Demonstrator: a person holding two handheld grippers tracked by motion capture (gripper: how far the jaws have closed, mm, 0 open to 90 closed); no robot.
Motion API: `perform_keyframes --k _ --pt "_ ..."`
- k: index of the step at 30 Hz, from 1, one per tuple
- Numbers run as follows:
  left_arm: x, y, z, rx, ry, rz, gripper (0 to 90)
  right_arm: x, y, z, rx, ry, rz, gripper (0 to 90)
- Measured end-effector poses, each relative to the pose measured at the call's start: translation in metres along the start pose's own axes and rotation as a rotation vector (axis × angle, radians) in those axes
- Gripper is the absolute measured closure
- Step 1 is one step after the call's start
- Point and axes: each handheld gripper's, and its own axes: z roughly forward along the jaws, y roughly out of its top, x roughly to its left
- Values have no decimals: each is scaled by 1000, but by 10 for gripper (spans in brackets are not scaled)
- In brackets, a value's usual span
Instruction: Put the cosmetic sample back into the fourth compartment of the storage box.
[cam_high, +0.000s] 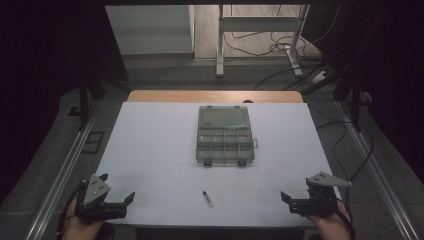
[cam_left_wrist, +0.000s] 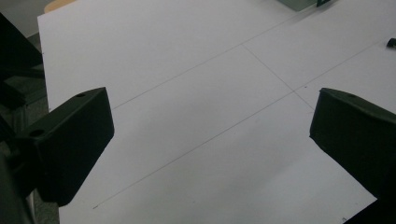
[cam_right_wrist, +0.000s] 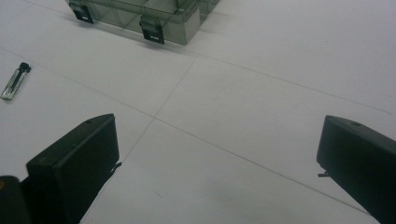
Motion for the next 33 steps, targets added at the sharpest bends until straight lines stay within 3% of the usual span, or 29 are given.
perform_keyframes --k 9,33 --pt "2 -1 0 3 -14 -15 9 2 1 1 1 4 -16 0" --pt "1 0 1 17 -24 4 15 6 3 5 43 14 -62 0"
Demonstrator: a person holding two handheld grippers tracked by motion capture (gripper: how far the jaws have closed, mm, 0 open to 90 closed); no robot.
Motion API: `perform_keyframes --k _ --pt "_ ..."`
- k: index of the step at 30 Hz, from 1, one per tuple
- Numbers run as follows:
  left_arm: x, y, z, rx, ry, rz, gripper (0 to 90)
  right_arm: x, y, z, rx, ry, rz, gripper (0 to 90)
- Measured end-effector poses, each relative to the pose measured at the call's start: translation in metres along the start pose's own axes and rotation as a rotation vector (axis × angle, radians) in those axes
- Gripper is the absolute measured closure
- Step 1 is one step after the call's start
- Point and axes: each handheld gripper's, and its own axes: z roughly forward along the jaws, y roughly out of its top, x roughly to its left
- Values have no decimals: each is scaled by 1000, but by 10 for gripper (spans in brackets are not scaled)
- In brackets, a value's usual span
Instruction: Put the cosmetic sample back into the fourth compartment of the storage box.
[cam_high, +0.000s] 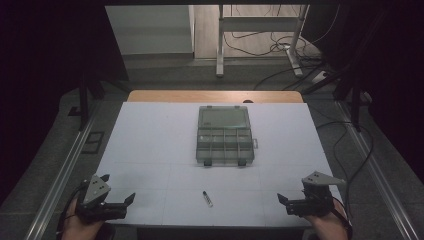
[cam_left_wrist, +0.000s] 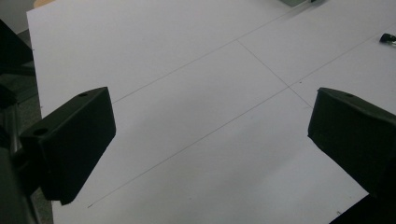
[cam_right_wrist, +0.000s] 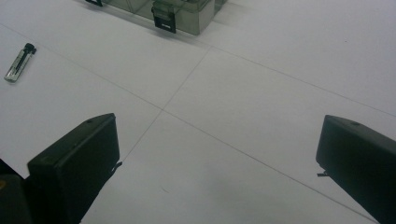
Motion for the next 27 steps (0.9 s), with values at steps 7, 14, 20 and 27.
perform_keyframes --k 7,14,20,27 --pt "1 0 0 -6 -6 -10 15 3 3 2 -17 19 -5 0" --pt "1 0 0 -6 -9 -12 16 5 5 5 -11 49 -8 1" --pt "1 0 0 -4 -9 -10 16 9 8 9 -13 75 -28 3" --pt "1 0 0 0 -8 -5 16 15 12 15 -11 105 -47 3"
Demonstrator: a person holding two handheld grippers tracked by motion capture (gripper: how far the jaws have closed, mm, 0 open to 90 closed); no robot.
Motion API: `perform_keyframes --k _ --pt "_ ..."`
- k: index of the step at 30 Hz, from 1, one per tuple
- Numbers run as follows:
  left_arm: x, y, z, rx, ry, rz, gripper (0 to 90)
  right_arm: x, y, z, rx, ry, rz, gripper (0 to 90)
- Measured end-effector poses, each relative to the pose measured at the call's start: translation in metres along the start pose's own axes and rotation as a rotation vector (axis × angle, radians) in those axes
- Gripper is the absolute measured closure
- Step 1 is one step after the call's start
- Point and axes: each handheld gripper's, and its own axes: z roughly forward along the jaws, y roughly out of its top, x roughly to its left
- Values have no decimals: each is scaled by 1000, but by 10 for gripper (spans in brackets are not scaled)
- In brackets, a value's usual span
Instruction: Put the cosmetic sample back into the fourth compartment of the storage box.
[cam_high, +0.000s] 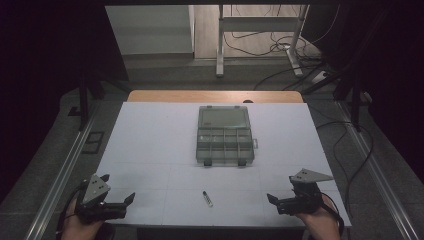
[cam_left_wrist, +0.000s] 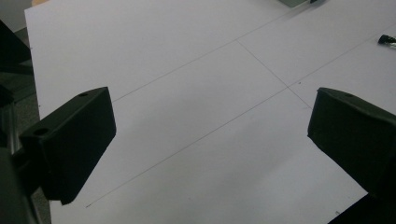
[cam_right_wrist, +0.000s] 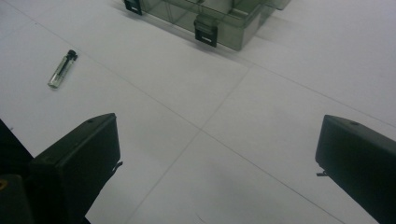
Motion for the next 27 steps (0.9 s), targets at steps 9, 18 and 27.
perform_keyframes --k 9,18,27 --pt "0 0 0 0 1 1 16 9 11 9 9 45 -17 0" --pt "-1 0 0 3 7 5 16 18 20 18 34 77 -50 0" --pt "-1 0 1 7 8 10 17 24 26 25 38 97 -68 0"
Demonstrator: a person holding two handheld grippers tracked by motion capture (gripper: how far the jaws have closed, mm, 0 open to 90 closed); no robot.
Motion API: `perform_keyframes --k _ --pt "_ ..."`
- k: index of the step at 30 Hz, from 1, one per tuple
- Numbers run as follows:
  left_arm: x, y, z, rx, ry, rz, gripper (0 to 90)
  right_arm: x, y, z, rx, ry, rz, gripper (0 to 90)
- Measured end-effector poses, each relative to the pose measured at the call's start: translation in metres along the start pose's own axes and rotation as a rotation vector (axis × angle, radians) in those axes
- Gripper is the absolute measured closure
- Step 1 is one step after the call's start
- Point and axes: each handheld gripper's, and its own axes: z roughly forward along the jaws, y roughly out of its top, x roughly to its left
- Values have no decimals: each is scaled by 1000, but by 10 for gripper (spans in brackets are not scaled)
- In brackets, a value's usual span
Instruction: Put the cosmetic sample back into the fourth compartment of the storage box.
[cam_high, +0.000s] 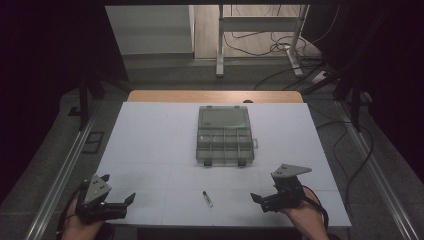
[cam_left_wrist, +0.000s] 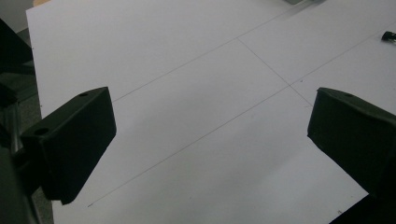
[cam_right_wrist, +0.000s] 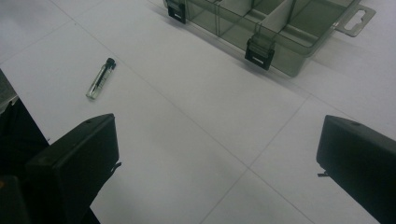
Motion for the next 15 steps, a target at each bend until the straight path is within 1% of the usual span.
perform_keyframes --k 7,15 --pt "0 0 0 1 0 2 17 5 7 9 -3 8 -16 0" --pt "0 0 0 1 -1 3 18 11 12 19 23 20 -33 0"
